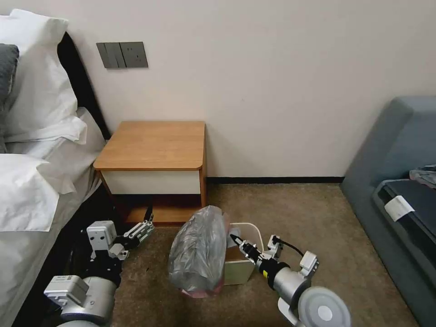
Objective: Pick up the garbage bag from the table and place it over the trash can.
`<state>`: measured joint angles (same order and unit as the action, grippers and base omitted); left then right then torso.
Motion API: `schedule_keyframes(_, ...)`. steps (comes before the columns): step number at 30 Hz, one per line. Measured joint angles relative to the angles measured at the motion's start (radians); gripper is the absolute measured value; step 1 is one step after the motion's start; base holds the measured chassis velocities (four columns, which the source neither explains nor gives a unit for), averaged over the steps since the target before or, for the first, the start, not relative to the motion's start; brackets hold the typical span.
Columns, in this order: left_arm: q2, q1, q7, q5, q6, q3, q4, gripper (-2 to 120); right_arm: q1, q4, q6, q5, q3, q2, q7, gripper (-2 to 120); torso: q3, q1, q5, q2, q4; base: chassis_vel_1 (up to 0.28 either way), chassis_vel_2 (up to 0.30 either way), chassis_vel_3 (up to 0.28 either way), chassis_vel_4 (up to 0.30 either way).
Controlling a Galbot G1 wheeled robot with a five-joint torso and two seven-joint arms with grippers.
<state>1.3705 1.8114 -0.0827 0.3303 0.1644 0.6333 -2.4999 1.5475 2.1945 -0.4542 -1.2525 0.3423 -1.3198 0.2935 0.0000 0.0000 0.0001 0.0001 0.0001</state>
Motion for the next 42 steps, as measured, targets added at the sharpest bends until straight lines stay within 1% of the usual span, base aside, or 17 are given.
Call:
schedule_keyframes(2,0.001,0.002,0.000,-0.007,0.001,-0.005,0.000,100,0.026,0.042,0.006,0.035,0.023,0.008,0.035,37,0.000,0.000,0.0000,0.000,-0.0001,0.000,0.000,0.000,0.000)
schedule_keyframes(3,0.001,0.002,0.000,-0.007,0.001,-0.005,0.000,100,0.026,0.042,0.006,0.035,0.023,0.008,0.035,37,0.000,0.000,0.0000,0.000,-0.0001,0.000,0.000,0.000,0.000)
schedule_keyframes(6,0.003,0.003,0.001,-0.012,0.003,-0.007,0.000,100,0.069,0.113,0.016,0.032,0.042,0.008,0.116,52,0.000,0.000,-0.0001,0.000,-0.0001,0.000,0.000,0.000,0.000)
schedule_keyframes(10,0.002,0.002,0.001,-0.014,0.009,-0.009,0.000,100,0.085,0.148,0.030,0.035,0.045,0.001,0.148,63,0.000,0.000,-0.0001,0.000,0.0000,0.000,0.000,0.000,0.000)
schedule_keyframes(11,-0.001,-0.002,0.001,-0.019,0.022,-0.016,0.000,100,0.090,0.175,0.040,0.039,0.048,-0.005,0.172,69,0.000,0.000,0.0000,0.000,-0.0001,0.000,0.000,0.000,0.000)
schedule_keyframes(12,-0.003,-0.005,0.001,-0.021,0.030,-0.023,0.000,100,0.091,0.192,0.044,0.040,0.050,-0.008,0.189,71,0.000,0.000,-0.0001,0.000,-0.0001,0.000,0.000,0.000,0.000)
schedule_keyframes(13,-0.003,-0.007,0.001,-0.022,0.039,-0.029,0.000,100,0.089,0.208,0.047,0.044,0.052,-0.011,0.204,80,0.000,0.000,-0.0001,0.000,-0.0001,0.000,0.000,0.000,0.000)
schedule_keyframes(14,-0.003,-0.007,0.001,-0.022,0.039,-0.029,0.000,100,0.089,0.208,0.047,0.044,0.052,-0.011,0.204,80,0.000,0.000,-0.0001,0.000,-0.0001,0.000,0.000,0.000,0.000)
schedule_keyframes(16,-0.003,-0.009,-0.008,-0.033,0.059,-0.050,0.000,100,0.084,0.231,0.056,0.060,0.052,-0.013,0.218,89,0.000,0.000,0.0000,0.000,-0.0001,0.000,0.000,0.000,0.000)
schedule_keyframes(17,-0.003,-0.009,-0.008,-0.033,0.059,-0.050,0.000,100,0.084,0.231,0.056,0.060,0.052,-0.013,0.218,89,0.000,0.000,0.0000,0.000,-0.0001,0.000,0.000,0.000,0.000)
schedule_keyframes(19,-0.003,-0.006,-0.028,-0.067,0.070,-0.107,0.007,100,0.078,0.246,0.063,0.071,0.051,-0.014,0.225,97,0.000,0.000,0.0001,0.000,0.0000,0.000,0.000,0.000,0.000)
schedule_keyframes(21,-0.005,-0.006,-0.068,-0.098,0.074,-0.164,0.050,100,0.070,0.261,0.067,0.074,0.049,-0.015,0.238,100,0.000,0.000,-0.0001,0.000,-0.0001,0.000,0.000,0.000,0.000)
schedule_keyframes(25,-0.005,-0.013,-0.110,-0.108,0.076,-0.201,0.098,100,0.065,0.278,0.071,0.074,0.048,-0.016,0.252,100,0.000,0.000,0.0001,0.000,0.0000,0.000,0.000,0.000,0.000)
schedule_keyframes(29,0.001,-0.038,-0.155,-0.132,0.073,-0.240,0.209,97,0.057,0.292,0.079,0.089,0.048,-0.009,0.261,100,0.000,0.000,-0.0001,0.000,-0.0001,0.000,0.000,0.000,0.000)
schedule_keyframes(33,0.006,-0.051,-0.171,-0.145,0.058,-0.257,0.260,91,0.039,0.292,0.081,0.097,0.045,0.003,0.261,100,0.000,0.000,0.0000,0.000,0.0000,0.000,0.000,0.000,0.000)
schedule_keyframes(38,0.027,-0.076,-0.188,-0.147,0.053,-0.296,0.322,75,0.029,0.292,0.083,0.097,0.043,0.019,0.261,100,0.000,0.000,0.0000,0.000,0.0000,0.000,0.000,0.000,0.000)
schedule_keyframes(42,0.045,-0.094,-0.196,-0.147,0.053,-0.324,0.352,74,0.030,0.291,0.086,0.097,0.043,0.027,0.261,100,0.000,0.000,0.0001,0.000,-0.0001,0.000,0.000,0.000,0.000)
